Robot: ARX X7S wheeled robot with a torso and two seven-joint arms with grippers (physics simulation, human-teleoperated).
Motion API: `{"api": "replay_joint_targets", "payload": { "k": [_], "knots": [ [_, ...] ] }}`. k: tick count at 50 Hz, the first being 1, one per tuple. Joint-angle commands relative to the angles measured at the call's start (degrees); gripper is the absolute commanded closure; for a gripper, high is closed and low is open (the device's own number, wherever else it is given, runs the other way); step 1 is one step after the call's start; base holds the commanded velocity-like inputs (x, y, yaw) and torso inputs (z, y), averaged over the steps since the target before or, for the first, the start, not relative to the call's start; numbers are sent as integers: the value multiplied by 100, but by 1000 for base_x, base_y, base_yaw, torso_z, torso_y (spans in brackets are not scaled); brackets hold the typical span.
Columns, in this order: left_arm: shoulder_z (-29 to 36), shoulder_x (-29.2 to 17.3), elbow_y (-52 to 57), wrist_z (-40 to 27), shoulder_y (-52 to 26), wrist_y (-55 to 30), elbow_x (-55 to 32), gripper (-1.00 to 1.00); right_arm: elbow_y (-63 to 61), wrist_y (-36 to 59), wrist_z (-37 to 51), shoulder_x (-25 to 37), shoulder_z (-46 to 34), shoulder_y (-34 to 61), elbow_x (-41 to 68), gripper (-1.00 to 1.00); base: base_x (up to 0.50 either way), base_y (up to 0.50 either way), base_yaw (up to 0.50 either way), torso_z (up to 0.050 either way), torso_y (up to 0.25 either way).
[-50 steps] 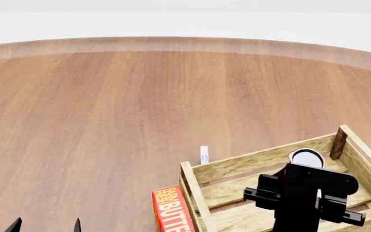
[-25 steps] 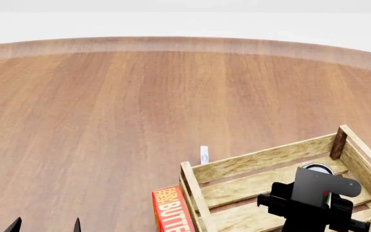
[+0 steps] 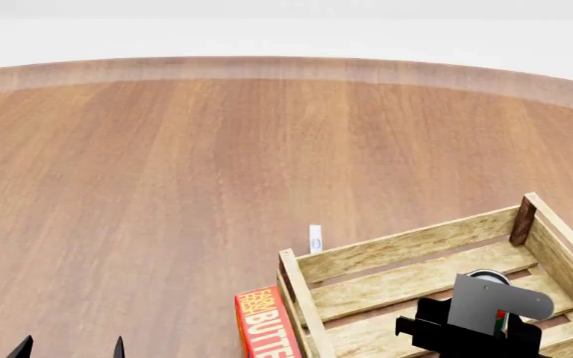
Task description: Pick up the tomato sauce, and put it in the wooden tray.
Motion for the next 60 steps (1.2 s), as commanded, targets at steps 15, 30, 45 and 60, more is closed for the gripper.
{"api": "replay_joint_targets", "payload": {
  "k": [15,30,45,60],
  "knots": [
    [-99,66,-46,100,-16,15,5,-100,37,-12,-199,-160,572,-55,-676,100,0,0,0,0,1],
    [-72,46,-49,76,-23,25,-10,-100,38,17,-221,-197,738,-130,-822,100,0,0,0,0,0],
    [-50,30,-52,60,-29,32,-29,-100,38,482,-436,-206,961,-58,-821,100,0,0,0,0,0],
    [-27,14,-54,36,-35,41,-48,-100,38,480,-441,-211,1032,-54,-896,100,0,0,0,0,0]
  ]
}}
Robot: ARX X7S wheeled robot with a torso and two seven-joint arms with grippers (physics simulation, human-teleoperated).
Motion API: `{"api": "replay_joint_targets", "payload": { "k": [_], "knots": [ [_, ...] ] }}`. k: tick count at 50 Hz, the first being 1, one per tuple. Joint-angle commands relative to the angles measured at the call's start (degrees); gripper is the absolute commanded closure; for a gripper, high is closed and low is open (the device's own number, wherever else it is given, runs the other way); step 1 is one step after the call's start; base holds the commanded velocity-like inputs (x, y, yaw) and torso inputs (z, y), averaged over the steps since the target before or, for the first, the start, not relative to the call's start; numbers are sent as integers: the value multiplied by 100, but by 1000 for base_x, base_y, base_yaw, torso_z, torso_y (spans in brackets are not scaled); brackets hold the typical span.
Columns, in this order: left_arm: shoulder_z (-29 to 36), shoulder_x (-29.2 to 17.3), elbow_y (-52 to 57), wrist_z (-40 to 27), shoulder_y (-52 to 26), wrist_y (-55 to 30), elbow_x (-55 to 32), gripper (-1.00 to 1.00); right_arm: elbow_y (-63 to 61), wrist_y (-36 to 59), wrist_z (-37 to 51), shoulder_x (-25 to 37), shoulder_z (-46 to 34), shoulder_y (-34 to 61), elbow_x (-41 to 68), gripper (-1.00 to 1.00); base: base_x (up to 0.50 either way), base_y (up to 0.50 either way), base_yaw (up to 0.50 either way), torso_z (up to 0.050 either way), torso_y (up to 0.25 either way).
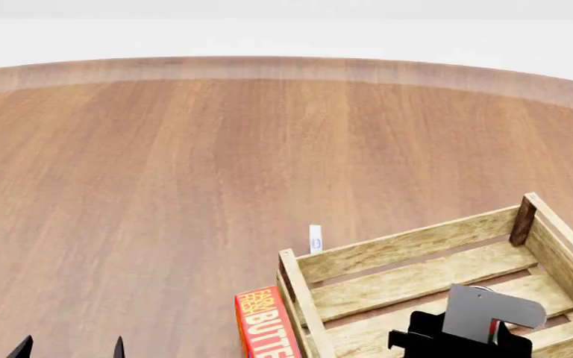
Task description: Pick up the tomato sauce, and put it in the wooden tray.
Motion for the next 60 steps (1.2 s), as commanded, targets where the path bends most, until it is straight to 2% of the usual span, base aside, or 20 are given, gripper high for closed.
{"api": "replay_joint_targets", "payload": {
  "k": [1,6,7,32,37,45,46,49,51,60],
  "knots": [
    [-125,86,-43,125,-10,3,27,-100,47,64,-141,-92,234,-2,-276,100,0,0,0,0,0],
    [-114,82,-58,121,-17,14,27,-100,47,80,-156,-94,236,0,-291,100,0,0,0,0,0],
    [-112,81,-56,119,-17,12,26,-100,47,89,-140,-95,232,1,-299,-100,0,0,0,0,0],
    [-67,55,-70,91,-33,42,7,-100,47,121,-169,-96,223,-4,-305,-100,0,0,0,0,0],
    [-60,50,-67,85,-39,37,-2,-100,47,-161,-14,-120,64,-26,-438,-100,0,0,0,0,0],
    [-49,44,-77,74,-40,50,-11,-100,33,-408,-256,-135,53,154,-336,-100,0,0,0,0,0],
    [-47,43,-72,68,-37,52,-8,-100,-94,-433,-336,-139,45,115,-326,-100,0,0,0,0,0],
    [-41,41,-70,64,-38,43,-14,-100,-2320,776,-413,-127,62,-688,-255,-100,0,0,0,0,0],
    [-38,40,-66,58,-36,45,-15,-100,-3184,1239,-456,-109,77,-982,-198,-100,0,0,0,0,0],
    [-32,31,-77,48,-34,63,-32,-100,-6115,2095,-709,-46,21,-2417,76,-100,0,0,0,0,0]
  ]
}}
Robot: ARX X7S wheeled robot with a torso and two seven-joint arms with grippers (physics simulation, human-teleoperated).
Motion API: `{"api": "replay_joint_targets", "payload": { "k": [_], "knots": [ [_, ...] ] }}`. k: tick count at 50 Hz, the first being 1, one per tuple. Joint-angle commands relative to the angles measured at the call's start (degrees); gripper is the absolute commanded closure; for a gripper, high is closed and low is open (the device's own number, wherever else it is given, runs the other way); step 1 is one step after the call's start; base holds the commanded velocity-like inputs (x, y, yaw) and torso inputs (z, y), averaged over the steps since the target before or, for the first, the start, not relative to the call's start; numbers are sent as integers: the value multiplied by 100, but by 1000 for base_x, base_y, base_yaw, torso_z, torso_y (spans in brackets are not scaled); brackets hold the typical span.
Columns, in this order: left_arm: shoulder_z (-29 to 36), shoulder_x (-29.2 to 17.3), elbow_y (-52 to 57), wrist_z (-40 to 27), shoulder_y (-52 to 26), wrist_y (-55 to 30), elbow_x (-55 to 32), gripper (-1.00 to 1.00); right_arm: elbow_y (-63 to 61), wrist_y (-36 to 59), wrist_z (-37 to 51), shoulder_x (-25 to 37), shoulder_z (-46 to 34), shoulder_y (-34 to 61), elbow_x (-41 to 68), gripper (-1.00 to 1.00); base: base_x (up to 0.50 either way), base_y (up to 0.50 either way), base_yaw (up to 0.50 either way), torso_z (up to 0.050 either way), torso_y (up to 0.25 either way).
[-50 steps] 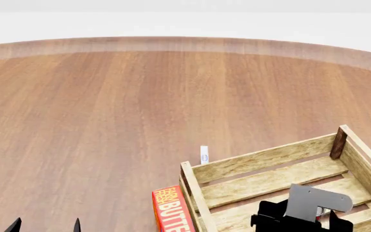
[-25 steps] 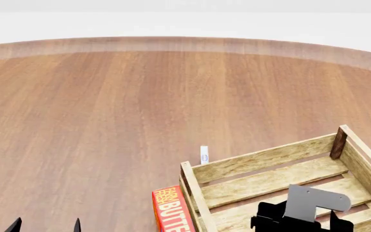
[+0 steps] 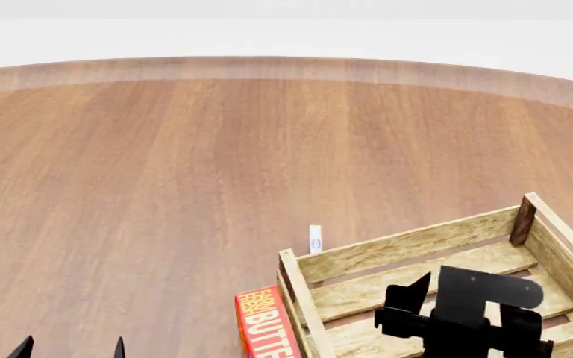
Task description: Pick up the tomato sauce, and put it in the wooden tray.
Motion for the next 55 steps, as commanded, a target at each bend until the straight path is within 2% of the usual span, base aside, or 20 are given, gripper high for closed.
{"api": "replay_joint_targets", "payload": {
  "k": [1,6,18,30,44,55],
  "knots": [
    [-131,88,-42,119,1,17,32,-100,-3351,1157,-391,-39,79,-1493,186,-100,0,0,0,0,0],
    [-127,78,-42,118,-2,21,22,-100,-4747,1288,-561,25,84,-2337,460,-100,0,0,0,0,0],
    [-109,69,-42,95,-14,17,15,-100,-6007,952,-678,174,122,-3575,709,-100,0,0,0,0,0],
    [-93,59,-52,80,-15,38,6,-100,-6730,550,-726,264,67,-4358,789,-100,0,0,0,0,0],
    [-71,46,-42,57,-7,51,-3,-100,-8347,-142,-820,488,30,-5715,809,-100,0,0,0,0,0],
    [-60,37,-69,57,-19,76,-18,-100,-8521,-573,-886,561,-94,-6149,685,-100,0,0,0,0,0]
  ]
}}
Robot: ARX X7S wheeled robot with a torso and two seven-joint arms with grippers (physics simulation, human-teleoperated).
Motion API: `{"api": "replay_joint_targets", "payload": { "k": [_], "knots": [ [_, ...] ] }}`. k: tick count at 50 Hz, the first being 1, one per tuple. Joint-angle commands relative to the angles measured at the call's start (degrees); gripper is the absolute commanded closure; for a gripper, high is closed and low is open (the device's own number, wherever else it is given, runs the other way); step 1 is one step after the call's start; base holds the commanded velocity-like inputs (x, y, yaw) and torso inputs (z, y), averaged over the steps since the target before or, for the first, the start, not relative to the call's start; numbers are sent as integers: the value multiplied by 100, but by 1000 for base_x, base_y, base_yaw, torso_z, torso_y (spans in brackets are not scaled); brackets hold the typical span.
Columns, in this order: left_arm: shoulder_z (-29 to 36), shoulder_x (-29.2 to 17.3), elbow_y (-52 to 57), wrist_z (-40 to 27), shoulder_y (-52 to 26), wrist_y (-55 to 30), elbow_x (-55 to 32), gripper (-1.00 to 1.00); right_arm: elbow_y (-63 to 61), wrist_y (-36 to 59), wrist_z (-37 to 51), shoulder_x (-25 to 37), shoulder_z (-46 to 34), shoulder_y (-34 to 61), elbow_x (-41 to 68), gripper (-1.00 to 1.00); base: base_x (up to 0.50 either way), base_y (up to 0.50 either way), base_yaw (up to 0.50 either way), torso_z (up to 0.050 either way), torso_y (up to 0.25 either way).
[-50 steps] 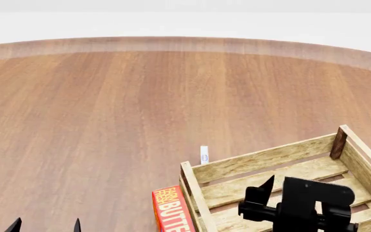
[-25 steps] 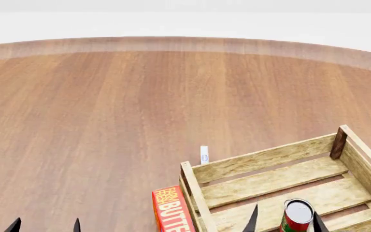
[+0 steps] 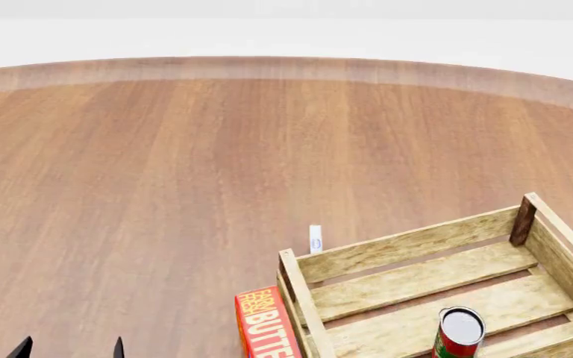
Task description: Pick up the tomato sauce, and put it in the wooden tray.
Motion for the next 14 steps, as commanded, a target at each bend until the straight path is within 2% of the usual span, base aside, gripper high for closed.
{"api": "replay_joint_targets", "payload": {
  "k": [1,14],
  "knots": [
    [-128,90,-54,128,-8,22,37,-100,-449,-511,-205,3,34,-636,-159,-100,0,0,0,0,0],
    [-99,77,-48,113,-8,31,40,-100,-325,-857,-233,47,-101,-862,-289,-100,0,0,0,0,0]
  ]
}}
